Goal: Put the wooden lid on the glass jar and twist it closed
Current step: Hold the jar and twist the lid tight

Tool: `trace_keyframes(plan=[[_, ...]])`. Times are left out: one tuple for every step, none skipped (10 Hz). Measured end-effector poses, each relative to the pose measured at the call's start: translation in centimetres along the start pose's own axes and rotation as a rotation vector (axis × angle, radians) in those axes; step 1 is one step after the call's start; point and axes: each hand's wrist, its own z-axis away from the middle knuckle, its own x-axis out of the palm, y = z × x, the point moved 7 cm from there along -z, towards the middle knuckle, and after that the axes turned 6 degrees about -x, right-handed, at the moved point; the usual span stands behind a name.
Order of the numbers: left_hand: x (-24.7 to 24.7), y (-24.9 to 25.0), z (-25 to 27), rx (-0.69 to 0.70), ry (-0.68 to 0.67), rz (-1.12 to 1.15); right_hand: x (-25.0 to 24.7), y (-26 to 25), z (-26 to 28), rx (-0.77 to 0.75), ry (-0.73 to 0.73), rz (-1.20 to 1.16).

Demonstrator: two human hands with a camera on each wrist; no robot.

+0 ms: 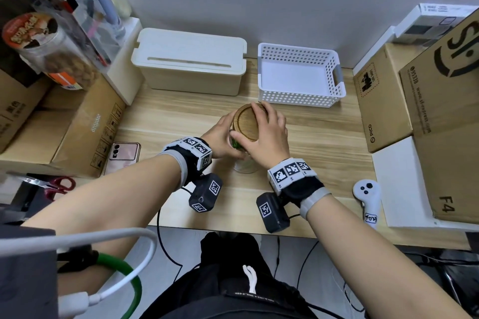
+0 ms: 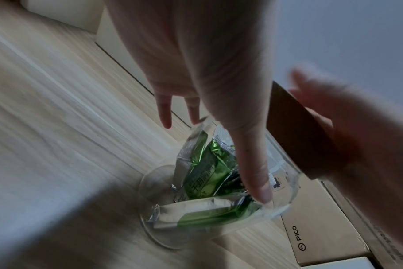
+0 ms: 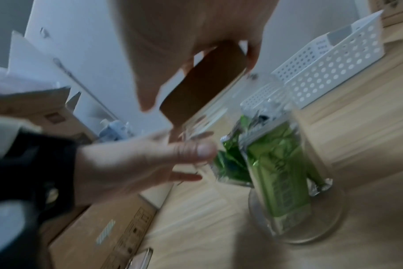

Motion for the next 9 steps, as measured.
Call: trace_keyframes(plan=[[0.2,-0.8,-0.2,-0.054,-0.012,-0.032,-0.9,1.5,0.2,0.023,0.011,-0.249],[0.4,-1.2,-0.3,-0.089,-0.028,-0.024,-0.8,3.5,0.9,0.15,0.041,-0.461],[0.5,-1.0,-0.1,-0.087,-0.039,0.028,0.0,4.9,1.6,0.279,0.04,-0.627],[0.4,-1.0,0.3,-0.106,-0.038,0.055,0.5,5.4,2.3,0.351,0.015,-0.699],[0.3,-1.6,0.7,-0.159,-0.052,0.03,0.9,5.8,2.4,0.417,0.004,-0.735],[-0.2,-1.7,1.2,-0.217,-0.076,-0.013,1.1,5.8,2.5,0.474,0.014,-0.809],[-0.2,-2.3,1.9,-0.299,-0.092,-0.062,-0.3,5.6,2.8,0.449,0.065,-0.728],[-0.6,-2.4,2.9,-0.382,-0.086,-0.136,-3.8,4.5,3.0,0.368,0.16,-0.632],[0.1,-4.3,5.4,-0.464,-0.111,-0.11,-10.6,2.7,3.5,0.18,0.362,-0.694]])
